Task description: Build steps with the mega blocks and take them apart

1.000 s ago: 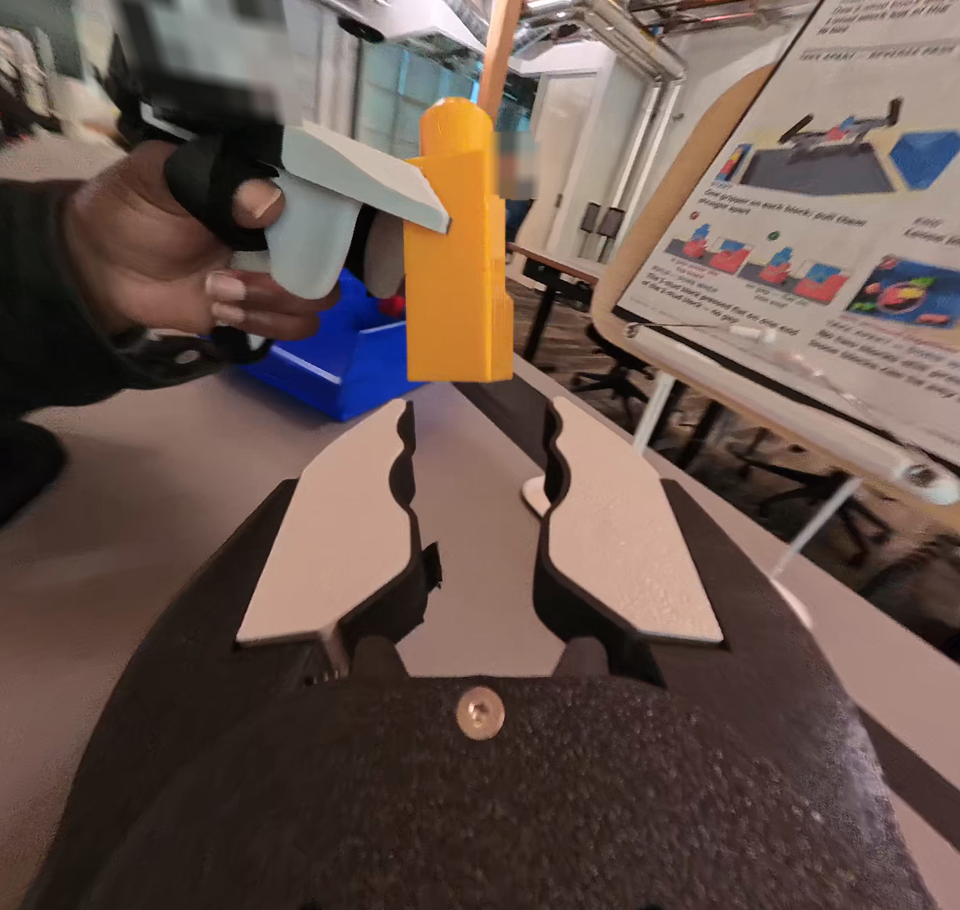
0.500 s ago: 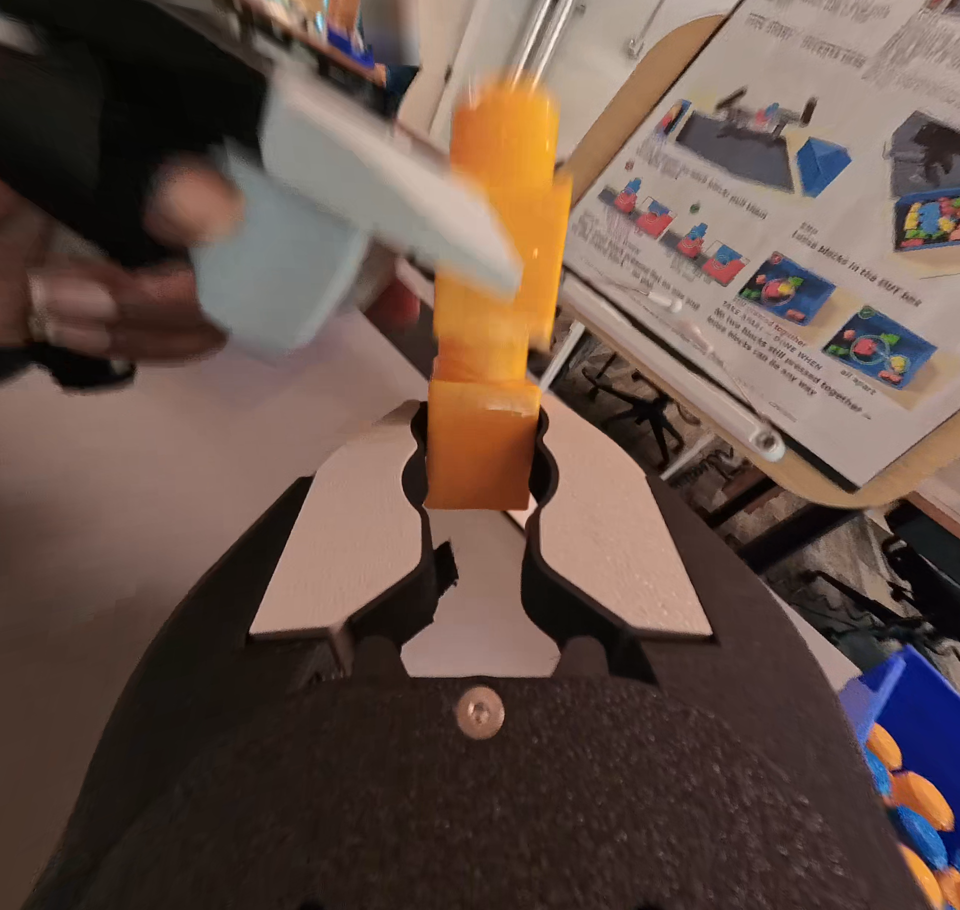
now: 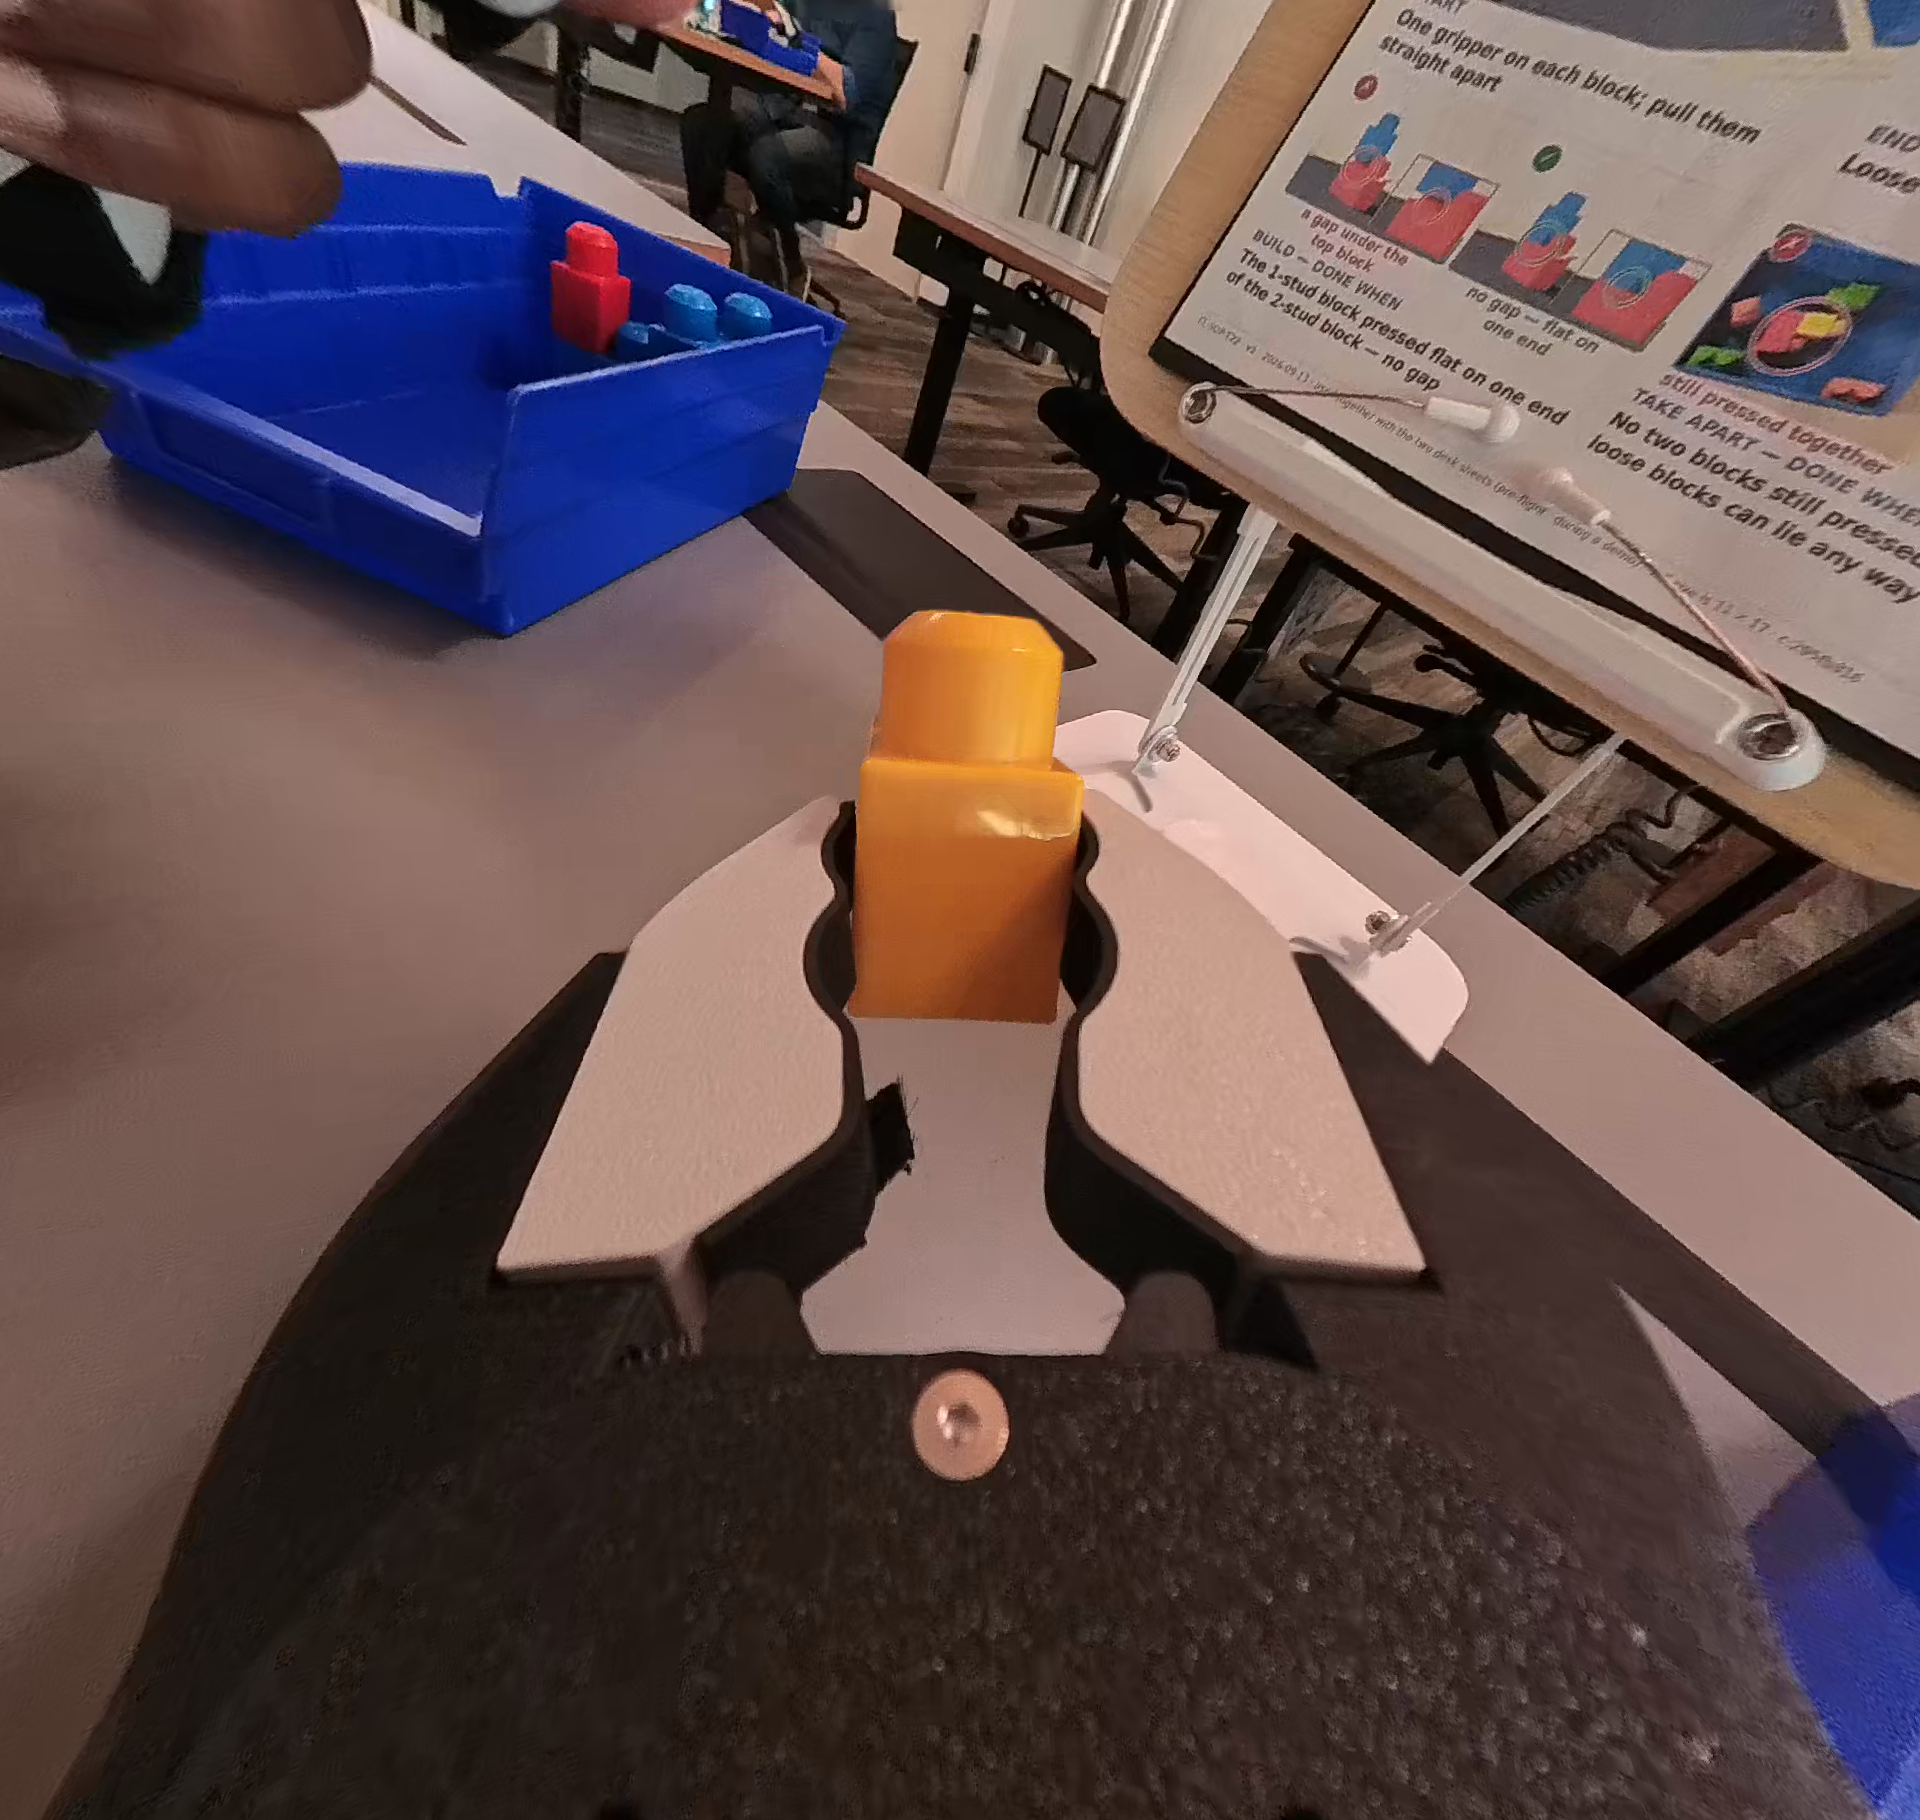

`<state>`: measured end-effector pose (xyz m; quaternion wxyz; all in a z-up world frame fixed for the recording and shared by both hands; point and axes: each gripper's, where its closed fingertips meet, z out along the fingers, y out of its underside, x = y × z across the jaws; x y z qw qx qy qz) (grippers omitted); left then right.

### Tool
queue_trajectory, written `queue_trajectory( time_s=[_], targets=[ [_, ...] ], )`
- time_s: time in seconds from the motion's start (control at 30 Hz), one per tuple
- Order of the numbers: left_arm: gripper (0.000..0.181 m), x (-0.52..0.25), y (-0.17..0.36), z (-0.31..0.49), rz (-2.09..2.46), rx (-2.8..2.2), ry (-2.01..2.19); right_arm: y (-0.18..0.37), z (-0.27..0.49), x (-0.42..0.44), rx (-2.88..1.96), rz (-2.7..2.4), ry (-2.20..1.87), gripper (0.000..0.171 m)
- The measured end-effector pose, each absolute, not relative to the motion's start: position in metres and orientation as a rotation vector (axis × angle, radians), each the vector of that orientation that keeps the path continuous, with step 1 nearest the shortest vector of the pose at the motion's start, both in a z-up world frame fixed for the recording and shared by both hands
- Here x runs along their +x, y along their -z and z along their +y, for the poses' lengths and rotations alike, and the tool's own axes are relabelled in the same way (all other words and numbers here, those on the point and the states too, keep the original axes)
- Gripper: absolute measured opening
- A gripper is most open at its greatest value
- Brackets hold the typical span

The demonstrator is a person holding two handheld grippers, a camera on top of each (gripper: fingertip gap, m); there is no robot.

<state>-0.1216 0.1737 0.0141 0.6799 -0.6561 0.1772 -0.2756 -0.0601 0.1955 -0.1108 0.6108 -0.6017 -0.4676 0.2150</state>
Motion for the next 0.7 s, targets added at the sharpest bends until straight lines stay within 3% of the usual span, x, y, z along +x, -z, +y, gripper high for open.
queue_trajectory(
  time_s=[0.33, 0.7],
  targets=[
    [0.038, -0.125, 0.04, 0.197, 0.469, -1.664, 0.516, 0.133, 0.192, -0.066, -1.463, -1.169, -0.579, 0.037],
    [0.038, -0.126, 0.169, 0.227, 0.498, -2.025, 0.443, 0.143, 0.2, -0.061, -1.524, -1.175, -0.606, 0.037]
  ],
)
